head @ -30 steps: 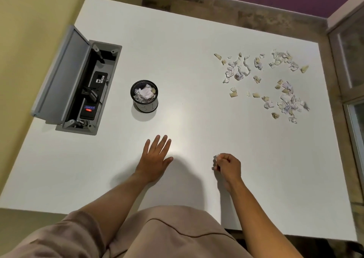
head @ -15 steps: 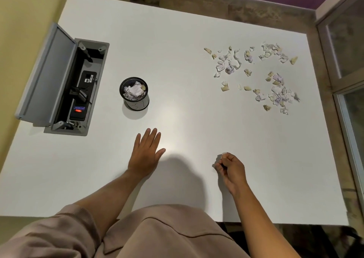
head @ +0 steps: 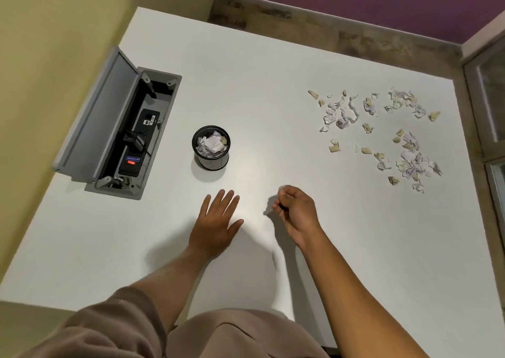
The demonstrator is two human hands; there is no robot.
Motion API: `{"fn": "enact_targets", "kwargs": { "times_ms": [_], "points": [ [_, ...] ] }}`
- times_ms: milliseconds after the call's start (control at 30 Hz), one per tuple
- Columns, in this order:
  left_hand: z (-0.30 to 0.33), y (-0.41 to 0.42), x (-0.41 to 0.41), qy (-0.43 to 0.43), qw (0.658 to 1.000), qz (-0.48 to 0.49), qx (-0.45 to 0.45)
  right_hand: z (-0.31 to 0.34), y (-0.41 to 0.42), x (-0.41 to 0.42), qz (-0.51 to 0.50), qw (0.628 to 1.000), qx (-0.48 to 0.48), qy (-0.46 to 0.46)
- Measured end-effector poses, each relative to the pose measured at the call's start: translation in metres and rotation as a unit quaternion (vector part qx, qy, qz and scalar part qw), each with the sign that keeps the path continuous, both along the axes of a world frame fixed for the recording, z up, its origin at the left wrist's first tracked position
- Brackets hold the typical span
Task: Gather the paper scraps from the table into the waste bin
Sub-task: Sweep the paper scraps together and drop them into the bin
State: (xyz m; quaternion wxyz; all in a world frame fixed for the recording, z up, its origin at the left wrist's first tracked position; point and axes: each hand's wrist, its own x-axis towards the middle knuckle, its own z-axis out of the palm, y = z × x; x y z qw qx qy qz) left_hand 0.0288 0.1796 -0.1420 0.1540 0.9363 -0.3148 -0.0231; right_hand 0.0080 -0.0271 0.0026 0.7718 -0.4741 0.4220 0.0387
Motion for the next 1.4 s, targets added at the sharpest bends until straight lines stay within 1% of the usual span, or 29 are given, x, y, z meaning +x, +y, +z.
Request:
{"fn": "enact_targets", "kwargs": {
  "times_ms": [167, 333, 467, 600, 800, 933, 1067, 1133, 1200, 1300, 1400],
  "points": [
    [0.001, 0.002, 0.001, 0.026, 1.000, -0.001, 0.015, 0.017, 0.034, 0.063, 0.042, 0.999, -0.022, -0.011],
    [0.001, 0.001, 0.003, 0.030, 0.999, -0.007, 0.022, 0.028, 0.063, 0.110, 0.063, 0.997, -0.034, -0.012],
    [0.001, 0.001, 0.005, 0.048, 0.997, -0.008, 0.058, 0.033, 0.079, 0.130, 0.081, 0.996, -0.048, 0.003],
    [0.004, 0.001, 0.006, 0.058, 0.996, -0.009, 0.064, 0.034, 0.081, 0.135, 0.075, 0.997, -0.030, -0.021],
    [0.009, 0.002, 0.004, 0.068, 0.997, -0.009, 0.046, 0.027, 0.064, 0.119, 0.074, 0.995, -0.051, -0.041],
    [0.011, 0.001, 0.004, 0.078, 0.996, -0.007, 0.045, 0.021, 0.042, 0.095, 0.058, 0.995, -0.076, -0.033],
    [0.016, -0.002, 0.002, 0.066, 0.997, -0.006, 0.042, 0.012, 0.015, 0.060, 0.023, 0.996, -0.082, -0.010],
    [0.019, -0.006, 0.000, 0.059, 0.997, -0.007, 0.054, 0.004, 0.001, 0.040, 0.004, 0.996, -0.087, 0.008],
    [0.023, -0.015, -0.004, 0.073, 0.995, 0.007, 0.072, -0.005, -0.015, 0.019, -0.024, 0.996, -0.084, 0.020],
    [0.028, -0.031, -0.011, 0.099, 0.994, 0.023, 0.045, -0.018, -0.040, -0.011, -0.058, 0.995, -0.073, 0.033],
    [0.036, -0.056, -0.019, 0.104, 0.994, -0.005, 0.021, -0.028, -0.070, -0.041, -0.102, 0.992, -0.064, 0.041]
  ]
}}
